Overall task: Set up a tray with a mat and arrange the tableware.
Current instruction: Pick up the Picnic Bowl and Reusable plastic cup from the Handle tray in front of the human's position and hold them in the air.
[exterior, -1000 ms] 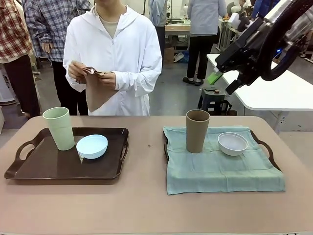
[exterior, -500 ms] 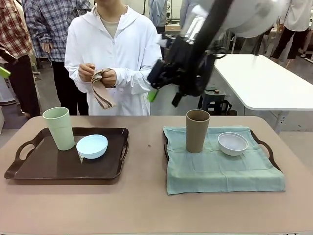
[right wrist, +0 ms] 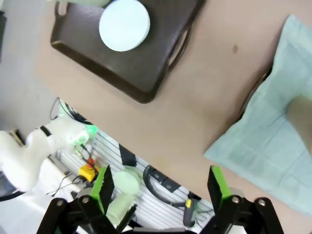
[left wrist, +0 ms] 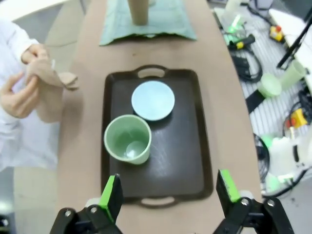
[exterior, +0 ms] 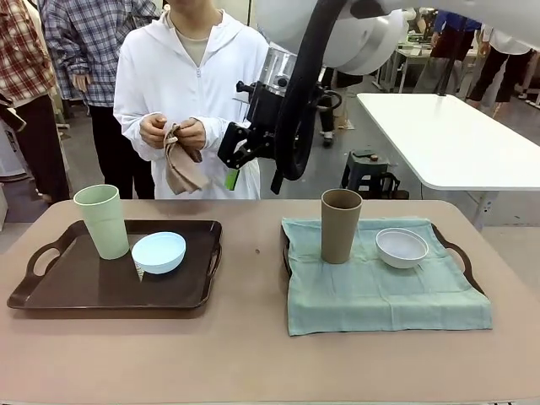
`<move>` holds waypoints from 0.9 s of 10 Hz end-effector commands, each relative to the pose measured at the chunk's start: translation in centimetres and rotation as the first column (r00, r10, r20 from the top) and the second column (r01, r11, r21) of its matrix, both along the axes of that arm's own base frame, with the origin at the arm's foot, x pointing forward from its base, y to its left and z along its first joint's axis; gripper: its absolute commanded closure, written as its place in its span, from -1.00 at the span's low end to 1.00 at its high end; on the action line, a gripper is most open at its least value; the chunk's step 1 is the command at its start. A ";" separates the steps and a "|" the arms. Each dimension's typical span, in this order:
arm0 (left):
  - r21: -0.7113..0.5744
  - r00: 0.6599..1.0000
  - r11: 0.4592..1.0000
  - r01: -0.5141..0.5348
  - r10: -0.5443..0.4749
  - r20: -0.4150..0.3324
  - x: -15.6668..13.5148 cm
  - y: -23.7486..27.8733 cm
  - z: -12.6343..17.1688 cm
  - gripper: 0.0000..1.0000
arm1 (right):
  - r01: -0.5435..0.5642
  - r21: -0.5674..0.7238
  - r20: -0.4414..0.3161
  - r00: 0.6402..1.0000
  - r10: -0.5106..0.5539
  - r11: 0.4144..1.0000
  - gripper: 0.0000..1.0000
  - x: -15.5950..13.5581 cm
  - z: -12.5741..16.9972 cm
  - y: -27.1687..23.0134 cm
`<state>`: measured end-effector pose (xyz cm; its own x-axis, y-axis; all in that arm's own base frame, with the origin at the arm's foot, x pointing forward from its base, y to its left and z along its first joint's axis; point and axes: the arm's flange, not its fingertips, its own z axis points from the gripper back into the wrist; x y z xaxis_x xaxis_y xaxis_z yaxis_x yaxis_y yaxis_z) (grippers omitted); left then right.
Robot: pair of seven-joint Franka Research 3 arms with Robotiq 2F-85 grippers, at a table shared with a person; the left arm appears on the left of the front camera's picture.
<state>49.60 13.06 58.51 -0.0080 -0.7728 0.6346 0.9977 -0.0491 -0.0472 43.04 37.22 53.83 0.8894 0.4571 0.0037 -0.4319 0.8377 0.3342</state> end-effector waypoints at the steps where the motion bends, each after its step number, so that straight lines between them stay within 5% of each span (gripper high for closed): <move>1: -0.020 1.000 0.999 -0.028 0.027 -0.013 -0.9 -0.9 -0.2 -1.00 | -0.059 -0.021 -0.067 0.996 0.057 0.998 -0.98 -0.2 1.1 -0.4; 2: -0.020 1.000 0.999 -0.028 0.027 -0.013 -0.9 -0.9 -0.2 -1.00 | 0.000 0.000 0.000 1.000 0.000 1.000 -0.98 0.0 0.0 0.0; 5: -0.005 1.000 1.000 -0.002 0.001 -0.009 0.0 -0.3 -0.1 -1.00 | -0.013 -0.009 -0.022 1.000 0.013 1.000 -0.98 -0.1 0.1 0.0; 6: -0.039 1.000 0.999 -0.001 0.001 -0.002 0.9 -0.5 -1.5 -1.00 | 0.060 -0.038 -0.012 0.998 -0.061 0.997 -0.98 0.9 -1.7 2.6; 9: -0.006 1.000 1.000 -0.024 0.024 0.017 1.7 -0.1 -5.6 -1.00 | 0.231 -0.120 0.153 0.965 -0.212 0.965 -0.98 0.9 -4.0 8.6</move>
